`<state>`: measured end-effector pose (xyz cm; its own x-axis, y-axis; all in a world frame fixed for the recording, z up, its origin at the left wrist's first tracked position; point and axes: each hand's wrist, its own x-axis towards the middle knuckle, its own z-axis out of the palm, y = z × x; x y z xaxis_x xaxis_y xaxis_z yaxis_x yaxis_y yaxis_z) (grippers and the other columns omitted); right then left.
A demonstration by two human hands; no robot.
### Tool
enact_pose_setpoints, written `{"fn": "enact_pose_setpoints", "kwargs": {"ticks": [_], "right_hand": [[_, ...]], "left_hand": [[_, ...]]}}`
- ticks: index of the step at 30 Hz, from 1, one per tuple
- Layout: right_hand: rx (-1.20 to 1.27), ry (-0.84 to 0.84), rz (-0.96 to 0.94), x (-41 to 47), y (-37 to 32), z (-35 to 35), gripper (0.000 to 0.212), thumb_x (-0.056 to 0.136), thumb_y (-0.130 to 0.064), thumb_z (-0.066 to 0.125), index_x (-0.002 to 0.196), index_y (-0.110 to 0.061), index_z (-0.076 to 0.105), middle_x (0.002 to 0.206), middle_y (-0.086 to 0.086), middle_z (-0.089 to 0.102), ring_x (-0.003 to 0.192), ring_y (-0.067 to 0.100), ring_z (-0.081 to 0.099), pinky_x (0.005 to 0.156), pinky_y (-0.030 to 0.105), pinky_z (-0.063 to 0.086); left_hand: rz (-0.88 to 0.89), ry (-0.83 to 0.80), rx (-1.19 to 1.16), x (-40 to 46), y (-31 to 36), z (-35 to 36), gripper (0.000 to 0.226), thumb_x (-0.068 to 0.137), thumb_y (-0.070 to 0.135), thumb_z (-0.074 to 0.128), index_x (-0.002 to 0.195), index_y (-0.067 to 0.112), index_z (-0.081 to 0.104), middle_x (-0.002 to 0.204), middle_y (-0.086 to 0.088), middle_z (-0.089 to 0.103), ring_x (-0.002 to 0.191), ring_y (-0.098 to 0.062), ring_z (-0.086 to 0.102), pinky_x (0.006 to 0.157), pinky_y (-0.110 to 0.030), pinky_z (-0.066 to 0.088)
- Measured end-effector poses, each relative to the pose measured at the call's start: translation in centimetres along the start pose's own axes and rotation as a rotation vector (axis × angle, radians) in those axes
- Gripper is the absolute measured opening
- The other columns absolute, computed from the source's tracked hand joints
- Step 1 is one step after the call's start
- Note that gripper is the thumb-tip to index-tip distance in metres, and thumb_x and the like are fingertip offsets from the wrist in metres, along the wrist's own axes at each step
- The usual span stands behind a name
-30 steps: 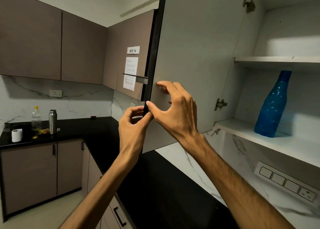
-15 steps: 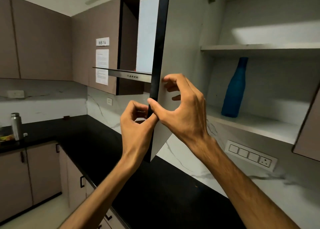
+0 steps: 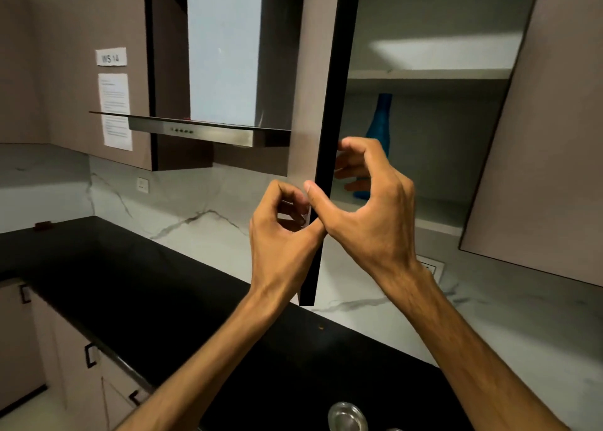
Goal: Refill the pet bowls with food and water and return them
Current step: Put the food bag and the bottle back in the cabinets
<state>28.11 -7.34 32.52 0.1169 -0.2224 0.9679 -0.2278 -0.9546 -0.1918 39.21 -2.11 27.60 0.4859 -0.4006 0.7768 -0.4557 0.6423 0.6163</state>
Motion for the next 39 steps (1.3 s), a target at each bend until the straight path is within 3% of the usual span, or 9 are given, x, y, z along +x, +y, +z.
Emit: {"fn": "enact_pose_setpoints", "kwargs": {"ticks": [5,9,12,17,26,33,39], "right_hand": [[-0.038,0.0,0.018,-0.4,1.7,-2.1,0.058,0.086,-0.045,0.078,0.132,-0.014,0.061,0.115,-0.003,0.071,0.099,0.01,0.069,0.085,0.03,0.062],[-0.107,0.009,0.037,-0.6,3.9,-4.7,0.058,0.086,-0.04,0.08,0.134,-0.012,0.061,0.115,-0.002,0.073,0.098,0.011,0.07,0.086,0.028,0.062],[-0.137,0.005,0.056,-0.9,5.6,-6.3,0.059,0.086,-0.037,0.082,0.135,-0.012,0.062,0.117,-0.001,0.073,0.1,0.011,0.07,0.085,0.026,0.062],[-0.182,-0.007,0.087,-1.3,8.5,-8.5,0.059,0.085,-0.04,0.081,0.136,-0.015,0.062,0.114,-0.003,0.074,0.097,0.009,0.07,0.083,0.027,0.062],[-0.25,0.013,0.138,-1.7,12.8,-10.6,0.059,0.085,-0.044,0.079,0.134,-0.017,0.063,0.113,-0.003,0.074,0.098,0.009,0.069,0.081,0.026,0.063],[-0.327,0.027,0.14,-2.0,16.4,-11.7,0.059,0.086,-0.041,0.078,0.135,-0.012,0.064,0.127,0.002,0.071,0.115,0.012,0.067,0.092,0.032,0.061],[-0.416,0.053,0.141,-1.9,19.3,-12.6,0.061,0.085,-0.038,0.081,0.135,-0.008,0.064,0.132,0.006,0.069,0.121,0.016,0.065,0.104,0.026,0.054]], "left_hand": [[0.026,-0.032,-0.045,-0.5,-0.4,2.6,0.026,0.083,0.018,0.082,0.095,0.012,0.06,0.088,-0.001,0.065,0.083,-0.019,0.063,0.076,-0.034,0.057],[0.037,-0.074,-0.091,-1.0,-0.6,5.8,0.031,0.08,0.034,0.075,0.097,0.014,0.06,0.09,0.0,0.065,0.083,-0.017,0.063,0.076,-0.022,0.054],[0.039,-0.102,-0.125,-1.2,-1.0,8.0,0.034,0.077,0.041,0.07,0.097,0.015,0.06,0.09,0.003,0.064,0.083,-0.015,0.062,0.073,-0.022,0.055],[0.046,-0.135,-0.192,-1.4,-2.2,11.7,0.035,0.078,0.039,0.07,0.099,0.013,0.059,0.095,-0.001,0.064,0.085,-0.014,0.062,0.073,-0.02,0.054],[0.066,-0.165,-0.242,-1.3,-4.1,16.8,0.028,0.08,0.035,0.073,0.096,0.02,0.057,0.1,-0.004,0.059,0.087,-0.018,0.061,0.075,-0.028,0.056],[0.097,-0.194,-0.261,-1.0,-6.0,20.6,0.025,0.081,0.034,0.074,0.096,0.023,0.058,0.102,-0.004,0.055,0.089,-0.019,0.061,0.075,-0.031,0.058],[0.134,-0.214,-0.26,-0.6,-7.5,23.5,0.025,0.081,0.032,0.075,0.097,0.02,0.059,0.104,0.0,0.054,0.092,-0.014,0.062,0.078,-0.018,0.053]]}}
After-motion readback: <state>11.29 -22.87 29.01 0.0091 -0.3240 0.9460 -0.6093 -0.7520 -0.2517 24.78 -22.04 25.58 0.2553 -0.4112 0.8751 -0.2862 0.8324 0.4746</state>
